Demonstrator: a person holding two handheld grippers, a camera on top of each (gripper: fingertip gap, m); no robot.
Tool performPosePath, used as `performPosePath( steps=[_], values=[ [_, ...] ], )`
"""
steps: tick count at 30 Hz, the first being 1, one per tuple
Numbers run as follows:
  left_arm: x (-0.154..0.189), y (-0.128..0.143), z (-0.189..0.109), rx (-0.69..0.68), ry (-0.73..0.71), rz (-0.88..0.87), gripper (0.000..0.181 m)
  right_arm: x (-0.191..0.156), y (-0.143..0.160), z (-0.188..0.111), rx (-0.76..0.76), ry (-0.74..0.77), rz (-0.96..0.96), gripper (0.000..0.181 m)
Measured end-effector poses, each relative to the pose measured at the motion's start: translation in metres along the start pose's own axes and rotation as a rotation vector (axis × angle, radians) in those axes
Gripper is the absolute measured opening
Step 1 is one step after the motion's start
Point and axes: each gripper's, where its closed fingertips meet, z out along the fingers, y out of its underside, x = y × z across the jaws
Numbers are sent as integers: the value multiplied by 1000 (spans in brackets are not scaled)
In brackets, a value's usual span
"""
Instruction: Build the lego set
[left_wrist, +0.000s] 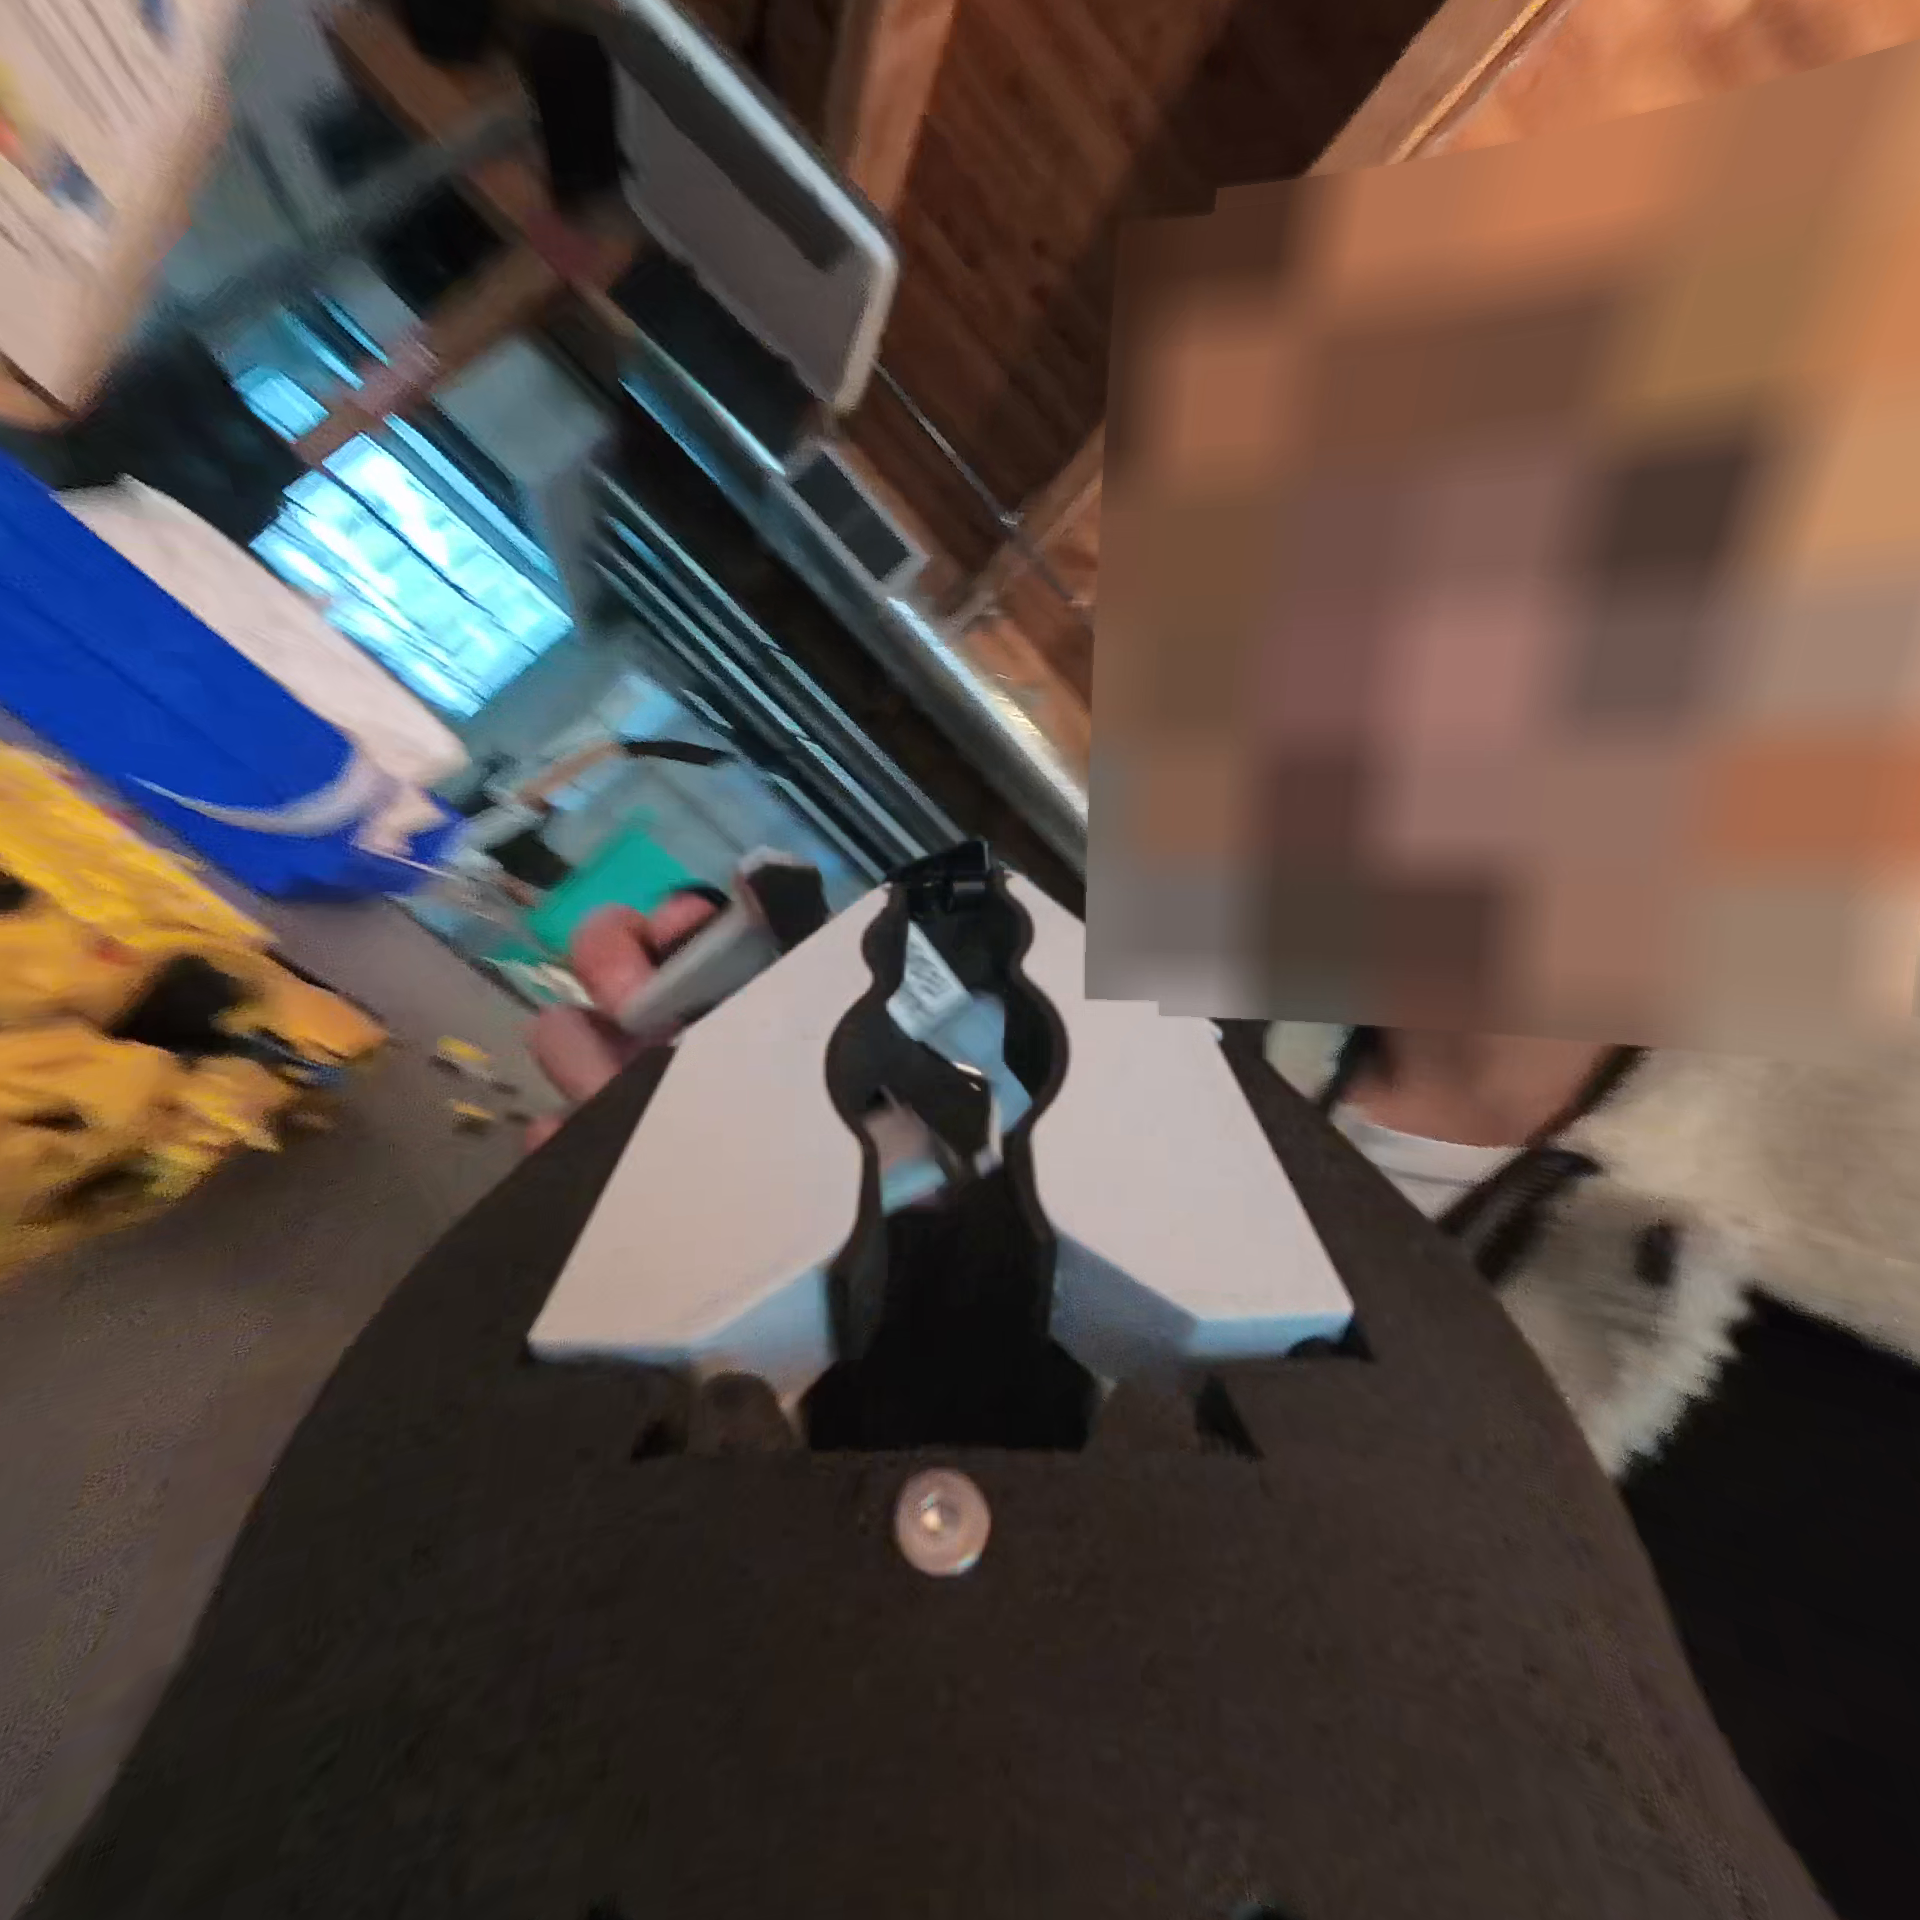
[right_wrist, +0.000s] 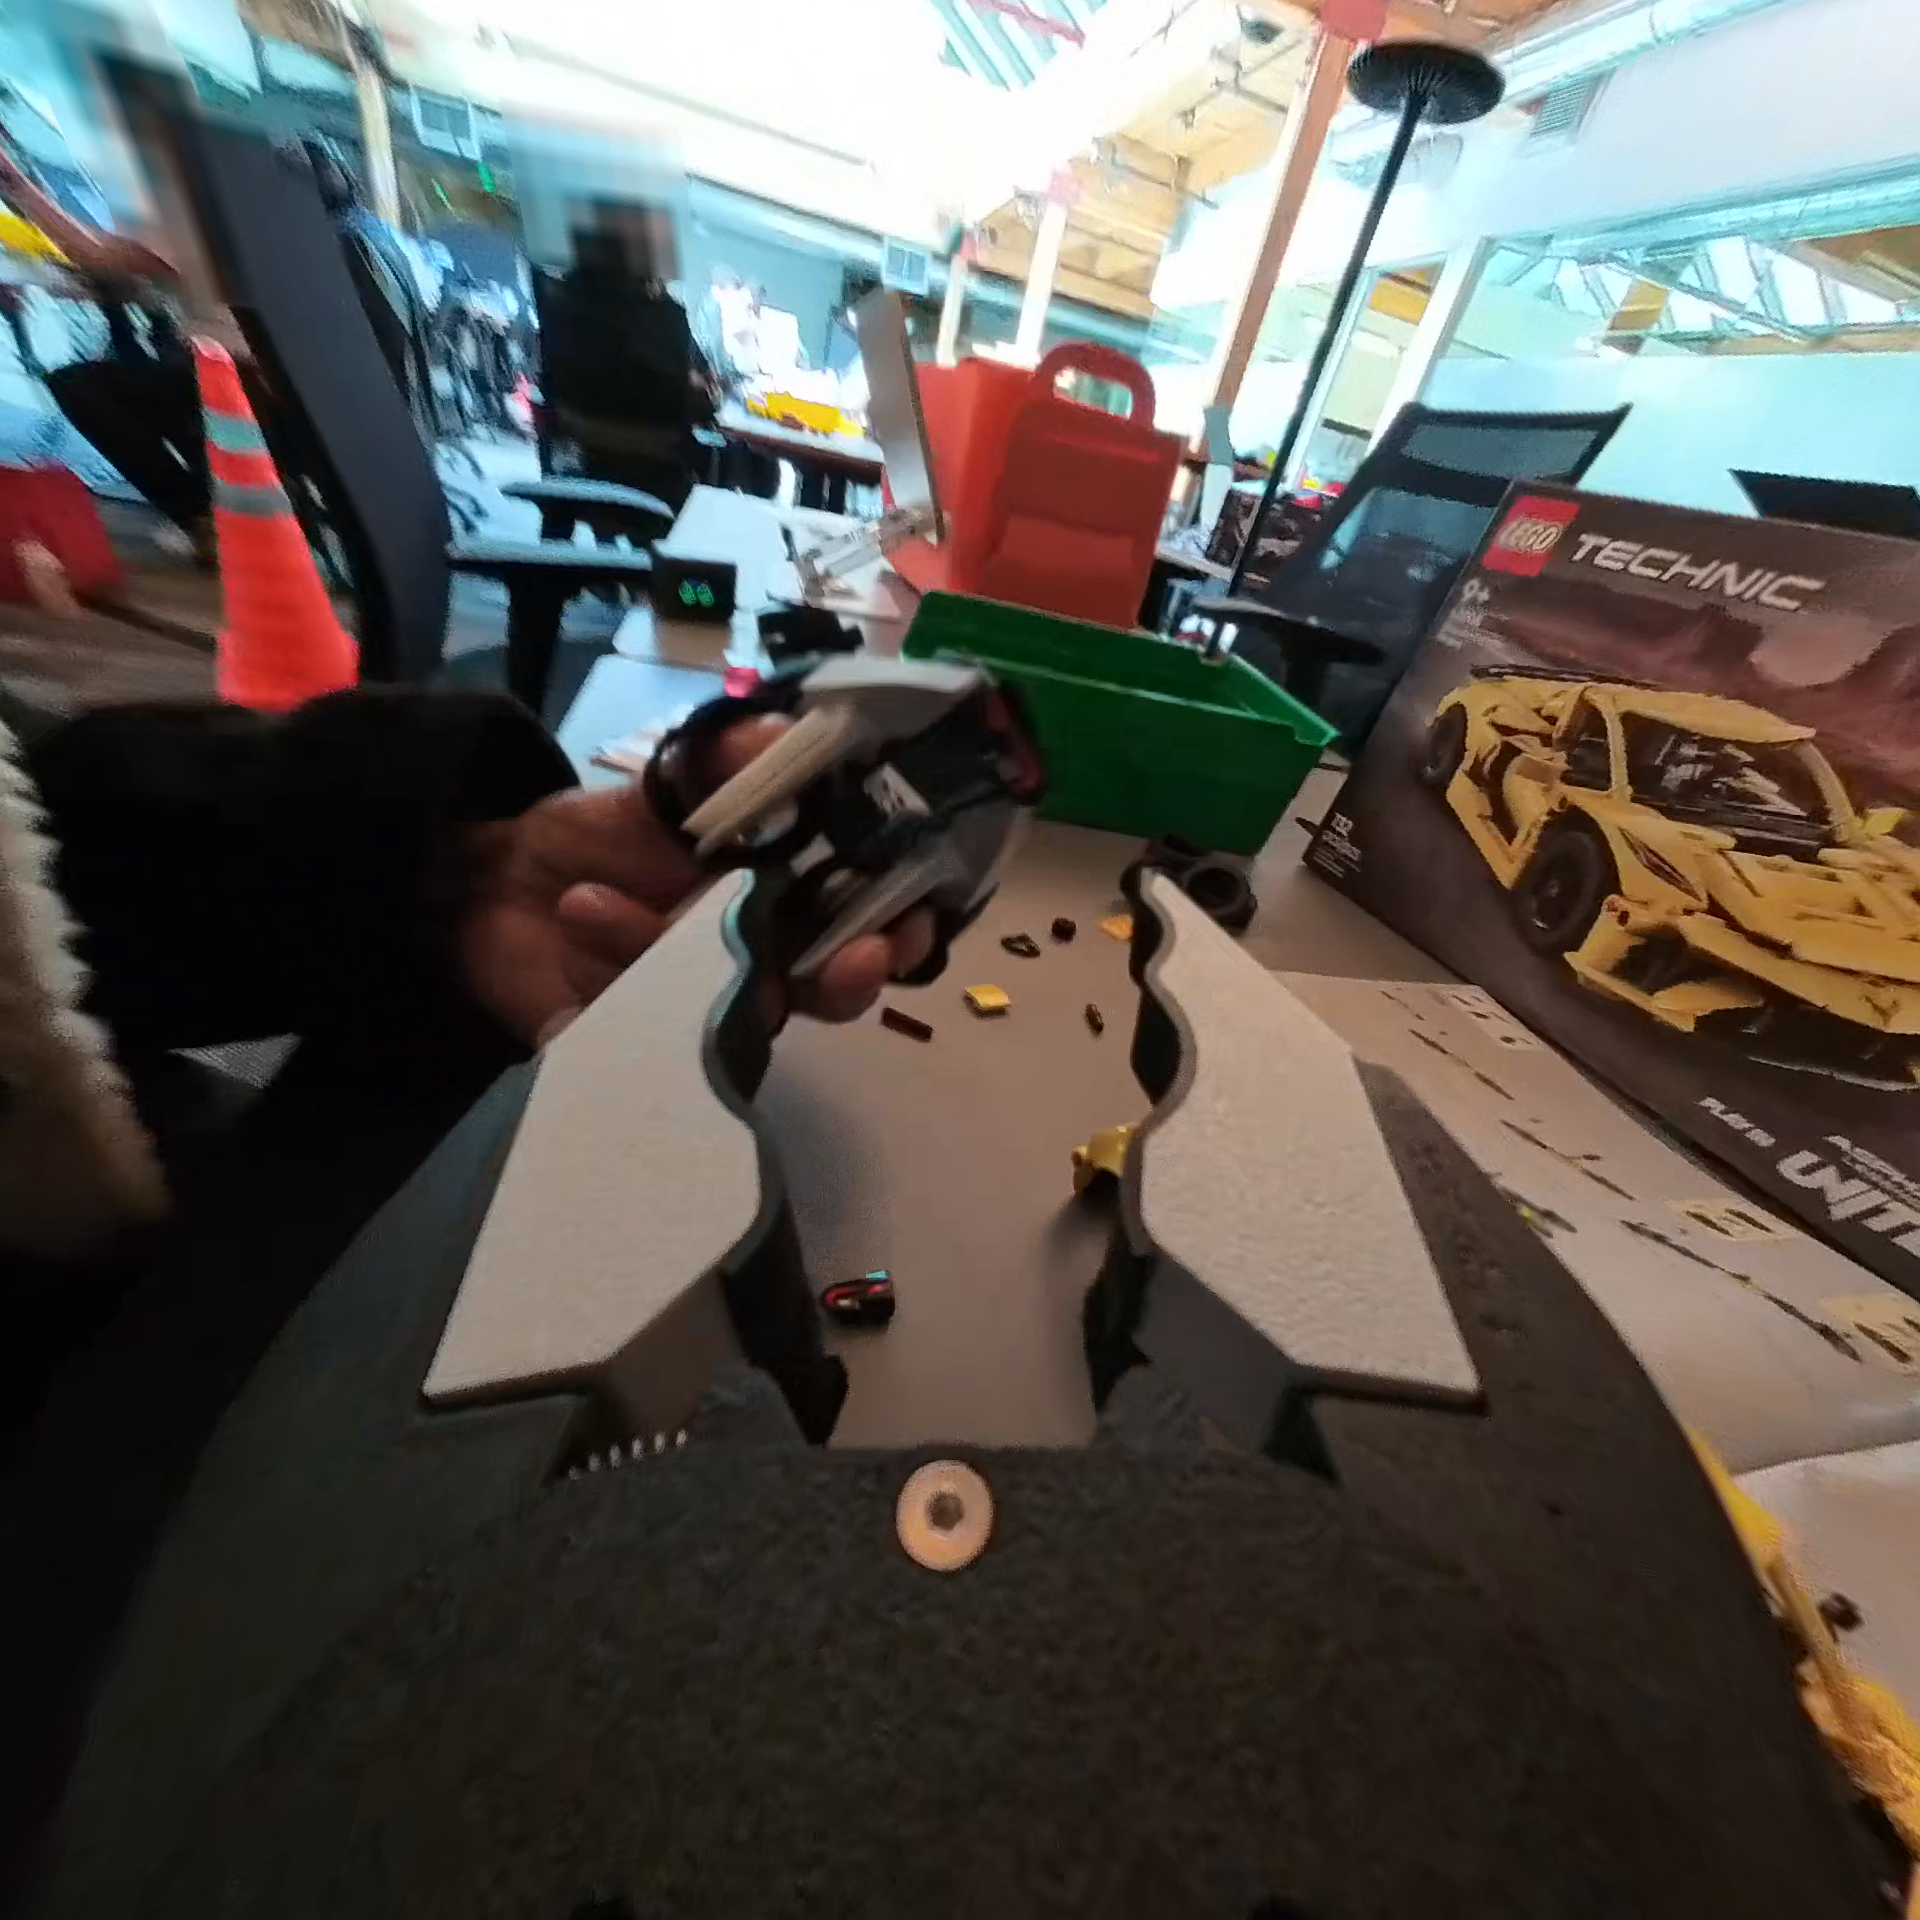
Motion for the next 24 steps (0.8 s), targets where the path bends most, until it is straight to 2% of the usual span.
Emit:
performPosePath(
  steps=[2, 4, 6, 13, 15, 17, 20, 24],
  values=[
    [7, 13, 6, -64, 88, -102, 14, -4, -14, -14, 45, -94, 52, 46],
    [4, 27, 10, -127, 98, -171, 15, -7, -22, -23, 74, -149, 76, 42],
    [6, 29, 11, -136, 121, -208, 15, -7, -29, -26, 107, -148, 64, 35],
    [8, 36, 13, -163, 163, -290, 14, -20, -23, -17, 84, -177, 16, 31],
    [11, 34, 13, -150, 194, -323, 14, -20, -25, -17, 91, -167, -6, 25],
    [10, 36, 14, -157, 183, -326, 14, -19, -23, -17, 79, -147, -57, 11],
    [11, 35, 13, -152, 196, -338, 14, -19, -26, -16, 90, -144, -61, 11],
    [-2, 28, 11, -114, 106, -291, 15, -9, -17, -15, 29, -88, -24, 11]
  ],
)
